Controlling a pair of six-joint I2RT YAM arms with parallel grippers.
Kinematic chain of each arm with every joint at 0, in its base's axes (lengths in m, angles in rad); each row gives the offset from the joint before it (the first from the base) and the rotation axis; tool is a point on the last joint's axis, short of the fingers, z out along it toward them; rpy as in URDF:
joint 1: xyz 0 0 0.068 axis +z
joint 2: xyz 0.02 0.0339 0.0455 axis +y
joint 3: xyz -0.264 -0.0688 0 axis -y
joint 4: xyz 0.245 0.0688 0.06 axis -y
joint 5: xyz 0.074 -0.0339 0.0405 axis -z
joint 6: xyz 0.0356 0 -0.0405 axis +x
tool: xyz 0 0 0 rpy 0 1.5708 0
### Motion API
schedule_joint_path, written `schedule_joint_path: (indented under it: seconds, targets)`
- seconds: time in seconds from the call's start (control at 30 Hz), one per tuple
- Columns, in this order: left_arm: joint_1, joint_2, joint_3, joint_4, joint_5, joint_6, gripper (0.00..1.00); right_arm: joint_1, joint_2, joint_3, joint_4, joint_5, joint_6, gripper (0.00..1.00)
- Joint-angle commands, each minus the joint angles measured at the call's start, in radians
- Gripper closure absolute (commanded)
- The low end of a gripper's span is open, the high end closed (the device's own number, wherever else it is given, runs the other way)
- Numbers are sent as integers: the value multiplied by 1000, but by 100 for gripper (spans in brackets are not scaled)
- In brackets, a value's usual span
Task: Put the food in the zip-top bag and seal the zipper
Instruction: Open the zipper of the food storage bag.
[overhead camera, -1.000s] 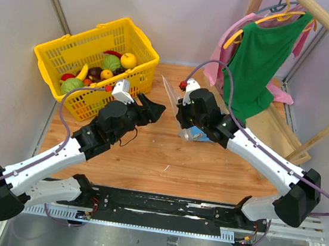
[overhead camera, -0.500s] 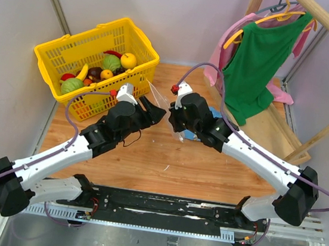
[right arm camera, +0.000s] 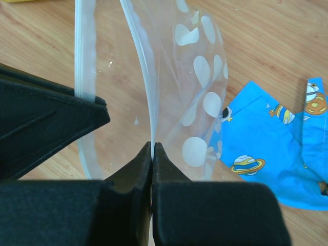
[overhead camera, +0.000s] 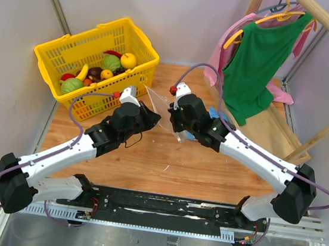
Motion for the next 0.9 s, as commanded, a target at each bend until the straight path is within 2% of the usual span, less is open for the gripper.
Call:
schedule_joint_path:
  seconds: [0.0, 0.17, 0.37, 0.5, 0.57, 0.77, 0.87]
  targets:
    - [4, 0, -3, -20, -8, 40, 100, 17, -12, 7, -25, 123, -36, 99]
    - [2, -3, 40, -101, -6, 104, 100, 15, -16, 24, -71, 236, -54, 93]
    - [3, 22, 110, -178, 72, 170, 100, 15, 16, 39, -54, 206, -69, 77]
    - [1, 16, 130, -198, 103, 192, 100, 15, 53, 66, -50, 210, -78, 74]
    - [1, 14, 148, -227, 107, 207, 100, 14, 72, 82, -53, 226, -91, 76]
    - [1, 4, 213, -350, 72, 270, 100, -2, 79, 125, -80, 372, -166, 99]
    - [1, -1, 239, -412, 48, 298, 100, -27, 62, 127, -96, 427, -187, 99]
